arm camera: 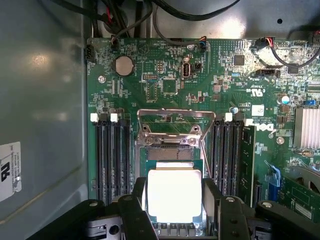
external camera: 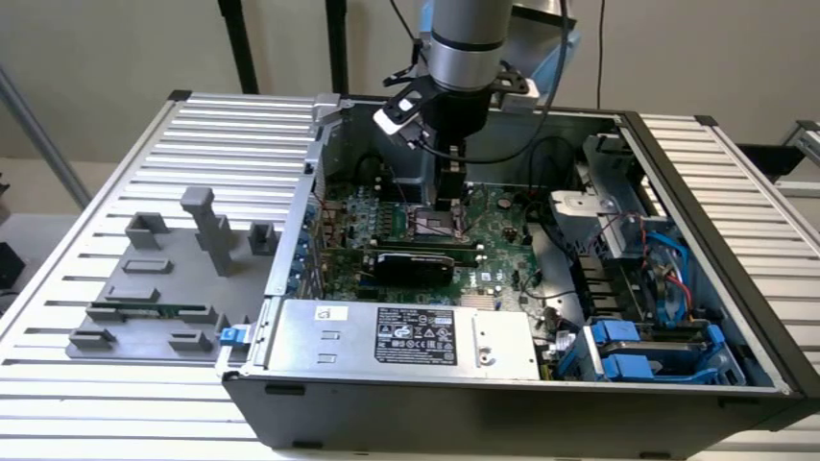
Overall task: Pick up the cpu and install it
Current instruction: 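Place the cpu into insertion slot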
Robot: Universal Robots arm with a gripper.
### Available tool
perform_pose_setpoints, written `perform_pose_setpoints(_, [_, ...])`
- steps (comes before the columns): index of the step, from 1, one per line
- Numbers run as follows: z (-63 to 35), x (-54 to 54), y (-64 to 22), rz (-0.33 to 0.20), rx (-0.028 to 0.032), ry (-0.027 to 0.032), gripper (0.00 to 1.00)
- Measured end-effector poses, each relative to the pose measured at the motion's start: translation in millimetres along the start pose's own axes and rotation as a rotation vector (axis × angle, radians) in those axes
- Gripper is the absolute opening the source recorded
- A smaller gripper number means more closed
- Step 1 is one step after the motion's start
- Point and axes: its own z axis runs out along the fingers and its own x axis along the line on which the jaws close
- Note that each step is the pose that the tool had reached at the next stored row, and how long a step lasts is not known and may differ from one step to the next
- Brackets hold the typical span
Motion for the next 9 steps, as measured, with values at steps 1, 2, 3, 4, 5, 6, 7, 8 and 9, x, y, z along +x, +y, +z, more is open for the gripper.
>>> perform_pose_setpoints(1, [1.8,0.0,0.0,0.000,0.0000,-0.0009,0.55])
perform_pose_setpoints(2, [3.5,0.0,0.1,-0.001,0.0000,-0.0019,0.55])
perform_pose_setpoints(3, [5.1,0.0,0.1,-0.001,-0.0001,-0.0028,0.55])
perform_pose_setpoints(4, [6.4,0.1,0.1,-0.002,-0.0001,-0.0035,0.55])
perform_pose_setpoints(5, [7.7,0.1,0.1,-0.002,-0.0004,-0.0041,0.55])
perform_pose_setpoints(6, [9.4,0.2,0.1,-0.003,-0.0007,-0.0043,0.55])
perform_pose_setpoints(7, [11.1,0.2,0.1,-0.003,-0.0011,-0.0046,0.55])
perform_pose_setpoints(8, [12.9,0.2,0.1,-0.003,-0.0020,-0.0046,0.55])
perform_pose_setpoints(9, [14.7,0.2,0.0,-0.003,-0.0035,-0.0046,0.55])
